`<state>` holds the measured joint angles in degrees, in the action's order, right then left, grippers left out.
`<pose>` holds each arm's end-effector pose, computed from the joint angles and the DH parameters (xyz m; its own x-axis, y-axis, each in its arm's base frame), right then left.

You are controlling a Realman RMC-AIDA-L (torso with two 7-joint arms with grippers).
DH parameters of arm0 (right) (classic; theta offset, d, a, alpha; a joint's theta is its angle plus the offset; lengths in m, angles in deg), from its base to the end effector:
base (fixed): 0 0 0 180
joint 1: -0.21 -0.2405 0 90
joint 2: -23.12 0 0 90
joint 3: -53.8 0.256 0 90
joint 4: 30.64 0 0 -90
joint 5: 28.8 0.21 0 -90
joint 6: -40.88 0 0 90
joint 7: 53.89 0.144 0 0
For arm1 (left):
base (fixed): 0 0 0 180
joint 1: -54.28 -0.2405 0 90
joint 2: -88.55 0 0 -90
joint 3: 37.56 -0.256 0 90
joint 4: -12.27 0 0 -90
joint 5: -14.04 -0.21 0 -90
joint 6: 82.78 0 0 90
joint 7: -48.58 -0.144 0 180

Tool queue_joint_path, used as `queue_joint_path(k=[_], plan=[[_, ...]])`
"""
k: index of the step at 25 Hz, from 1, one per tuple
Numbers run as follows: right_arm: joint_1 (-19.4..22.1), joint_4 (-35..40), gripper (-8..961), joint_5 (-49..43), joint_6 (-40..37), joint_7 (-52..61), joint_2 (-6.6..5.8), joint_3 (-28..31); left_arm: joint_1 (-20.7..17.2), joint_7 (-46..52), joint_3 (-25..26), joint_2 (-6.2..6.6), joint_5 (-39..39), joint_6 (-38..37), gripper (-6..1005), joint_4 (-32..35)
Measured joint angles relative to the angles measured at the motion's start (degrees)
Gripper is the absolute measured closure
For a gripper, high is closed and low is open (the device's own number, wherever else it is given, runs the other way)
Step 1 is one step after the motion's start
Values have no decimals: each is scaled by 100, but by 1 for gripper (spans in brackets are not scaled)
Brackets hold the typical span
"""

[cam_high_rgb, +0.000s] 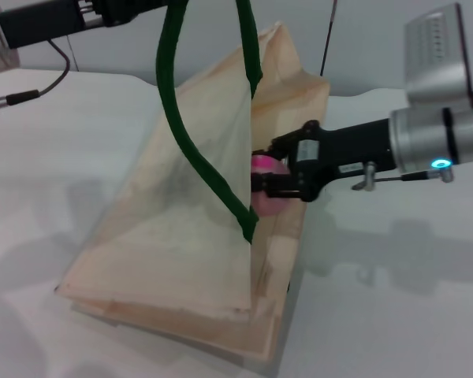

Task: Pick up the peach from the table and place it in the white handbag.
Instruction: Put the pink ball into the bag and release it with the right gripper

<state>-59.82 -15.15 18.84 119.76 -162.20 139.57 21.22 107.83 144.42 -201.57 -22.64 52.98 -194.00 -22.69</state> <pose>0.1475 0.4015 -0.0586 0.9481 -0.1080 -0.2992 -0.1291 -0.9903 -0.0518 -0.1885 0.3894 0.1056 0.4828 0.3838 0.7871 0.5319 -0.8426 0.0846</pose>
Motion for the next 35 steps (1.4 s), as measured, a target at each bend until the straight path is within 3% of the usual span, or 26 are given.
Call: queue_joint_path(k=[6, 15, 26, 28, 32, 35], plan=[[-292, -279, 591, -1, -138, -198, 33, 19, 23, 4, 0, 4, 19, 8, 878, 52], [-400, -402, 595, 2, -310, -205, 52, 15, 6, -25, 0, 19, 27, 37, 878, 139], [-399, -403, 466, -68, -184, -141, 11, -160, -47, -38, 0, 34, 27, 42, 878, 140], [-362, -361, 401, -68, -156, -85, 5, -191, -59, -38, 0, 40, 27, 44, 878, 140], [-71, 174, 271, -27, 93, 276, -25, -206, -125, -34, 0, 54, 27, 115, 878, 139], [112, 505, 257, 8, 252, 411, -26, -174, -145, -33, 1, 54, 30, 148, 878, 139]])
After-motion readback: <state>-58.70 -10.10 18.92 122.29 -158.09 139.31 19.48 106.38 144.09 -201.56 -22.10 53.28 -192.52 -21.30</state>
